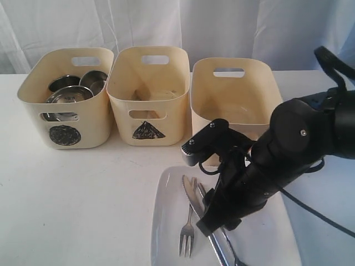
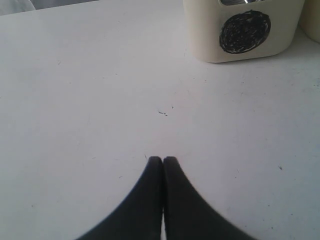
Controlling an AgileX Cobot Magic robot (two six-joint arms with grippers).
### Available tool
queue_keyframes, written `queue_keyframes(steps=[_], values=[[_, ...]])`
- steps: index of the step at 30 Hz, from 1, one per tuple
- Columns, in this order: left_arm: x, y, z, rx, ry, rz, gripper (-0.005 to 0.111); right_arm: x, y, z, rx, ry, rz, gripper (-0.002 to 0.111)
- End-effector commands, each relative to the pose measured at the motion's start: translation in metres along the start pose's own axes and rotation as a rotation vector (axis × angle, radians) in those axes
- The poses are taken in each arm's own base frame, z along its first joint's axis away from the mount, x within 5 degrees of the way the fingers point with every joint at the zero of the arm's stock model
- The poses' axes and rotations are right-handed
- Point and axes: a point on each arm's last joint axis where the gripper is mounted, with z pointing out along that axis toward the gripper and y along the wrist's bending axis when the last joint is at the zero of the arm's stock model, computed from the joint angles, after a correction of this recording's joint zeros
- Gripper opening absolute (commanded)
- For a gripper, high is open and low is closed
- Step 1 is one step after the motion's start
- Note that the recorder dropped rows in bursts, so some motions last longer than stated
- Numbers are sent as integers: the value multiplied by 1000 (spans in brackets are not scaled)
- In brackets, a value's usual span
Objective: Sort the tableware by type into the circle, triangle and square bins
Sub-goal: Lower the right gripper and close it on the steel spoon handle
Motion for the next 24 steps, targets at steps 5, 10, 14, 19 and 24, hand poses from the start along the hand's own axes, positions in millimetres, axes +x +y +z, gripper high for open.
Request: queue_keyframes(steps=[5, 10, 14, 19, 24], values=[[1, -1, 0, 6, -1, -3, 0, 6, -1, 19, -4, 44, 19, 54], [1, -1, 0, 6, -1, -3, 0, 8, -3, 33, -5, 73, 28, 54], [1, -1, 0, 6, -1, -3, 0, 9, -4, 42, -7, 95, 33, 49], [1, -1, 0, 6, -1, -3, 0, 9, -5, 46, -3, 92, 35, 46], [1, -1, 0, 6, -1, -3, 0, 8, -5, 46, 2, 81, 32, 42]])
